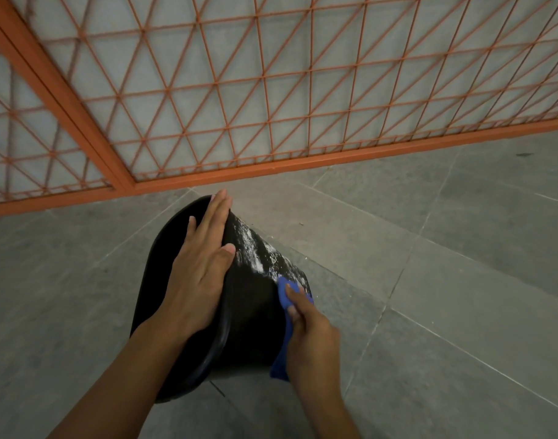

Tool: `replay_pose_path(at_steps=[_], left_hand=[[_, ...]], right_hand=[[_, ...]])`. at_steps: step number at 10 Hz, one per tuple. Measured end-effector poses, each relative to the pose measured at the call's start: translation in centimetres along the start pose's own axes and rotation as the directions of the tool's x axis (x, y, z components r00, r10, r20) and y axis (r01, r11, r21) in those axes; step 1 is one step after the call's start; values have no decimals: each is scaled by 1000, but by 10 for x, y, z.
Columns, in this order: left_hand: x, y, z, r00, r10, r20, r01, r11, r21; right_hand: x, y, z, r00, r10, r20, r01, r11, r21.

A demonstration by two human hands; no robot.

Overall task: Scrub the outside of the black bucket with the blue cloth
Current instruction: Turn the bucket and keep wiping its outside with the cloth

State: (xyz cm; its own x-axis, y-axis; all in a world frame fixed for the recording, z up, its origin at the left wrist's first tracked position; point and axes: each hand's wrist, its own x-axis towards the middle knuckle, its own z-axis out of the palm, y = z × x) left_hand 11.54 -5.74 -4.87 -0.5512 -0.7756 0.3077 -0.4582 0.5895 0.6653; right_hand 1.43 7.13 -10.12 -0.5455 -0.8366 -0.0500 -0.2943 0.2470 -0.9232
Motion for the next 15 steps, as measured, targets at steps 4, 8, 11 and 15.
replay_pose_path(at_steps=[4,8,11,15], left_hand=[[5,4,1,1000,13,27,-15,998,59],[3,6,2,999,-33,-9,33,999,13],[3,6,1,1000,-5,10,5,999,51],[1,-5,-4,999,-9,-33,10,1000,16]], right_hand=[[11,37,-6,969,235,-74,-236,972,-6],[46,47,-2,947,318,-38,-320,940,-118],[25,36,-31,873,379,307,-309,917,-253],[-9,-12,-38,938,-52,343,-4,987,162]])
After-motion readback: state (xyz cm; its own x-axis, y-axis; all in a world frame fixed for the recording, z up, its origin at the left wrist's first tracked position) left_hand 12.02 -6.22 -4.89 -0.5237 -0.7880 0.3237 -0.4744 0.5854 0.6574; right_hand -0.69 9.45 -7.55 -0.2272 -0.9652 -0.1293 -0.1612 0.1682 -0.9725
